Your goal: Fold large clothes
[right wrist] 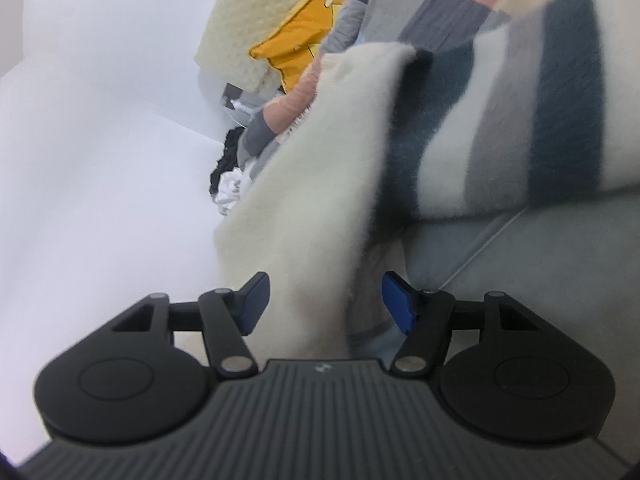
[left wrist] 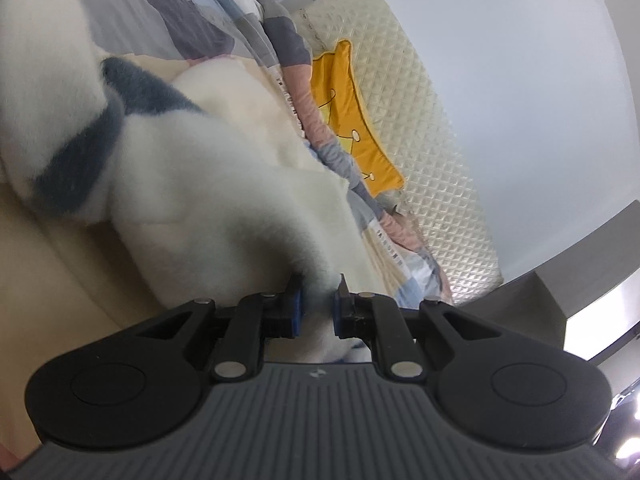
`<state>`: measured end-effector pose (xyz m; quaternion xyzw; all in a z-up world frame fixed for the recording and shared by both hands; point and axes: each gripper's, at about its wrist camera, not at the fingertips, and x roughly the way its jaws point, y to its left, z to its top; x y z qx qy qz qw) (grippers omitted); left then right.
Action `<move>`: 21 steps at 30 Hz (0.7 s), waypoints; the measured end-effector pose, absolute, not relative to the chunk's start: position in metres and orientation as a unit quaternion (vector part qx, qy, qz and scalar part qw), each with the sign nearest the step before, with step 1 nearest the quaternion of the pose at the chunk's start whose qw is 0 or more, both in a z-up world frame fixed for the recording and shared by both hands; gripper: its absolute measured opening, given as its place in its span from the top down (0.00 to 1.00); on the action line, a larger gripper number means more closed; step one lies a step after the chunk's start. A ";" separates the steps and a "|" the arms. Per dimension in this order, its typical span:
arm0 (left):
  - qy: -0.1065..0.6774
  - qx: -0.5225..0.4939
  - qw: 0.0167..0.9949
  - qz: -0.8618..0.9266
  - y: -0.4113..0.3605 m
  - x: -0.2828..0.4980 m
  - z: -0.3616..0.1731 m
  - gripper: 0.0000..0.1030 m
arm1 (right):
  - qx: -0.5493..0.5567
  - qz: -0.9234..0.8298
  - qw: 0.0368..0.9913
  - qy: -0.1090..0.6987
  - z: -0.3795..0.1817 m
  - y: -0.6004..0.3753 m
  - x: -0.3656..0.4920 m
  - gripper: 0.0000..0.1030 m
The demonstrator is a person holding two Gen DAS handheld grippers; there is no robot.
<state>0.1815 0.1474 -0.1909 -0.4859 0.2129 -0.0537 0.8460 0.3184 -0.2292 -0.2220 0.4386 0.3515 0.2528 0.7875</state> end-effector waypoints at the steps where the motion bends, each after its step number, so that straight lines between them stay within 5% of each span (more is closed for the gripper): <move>1: 0.215 -0.483 0.847 -0.052 0.147 0.184 -0.192 0.85 | 0.436 0.257 0.787 0.353 -0.225 -0.225 0.322 0.50; 8: 0.217 -0.455 0.863 -0.034 0.142 0.193 -0.196 0.85 | 0.402 0.269 0.809 0.335 -0.220 -0.212 0.327 0.82; 21: 0.225 -0.415 0.881 -0.037 0.128 0.170 -0.164 0.85 | 0.362 0.260 0.869 0.214 -0.146 -0.238 0.258 0.86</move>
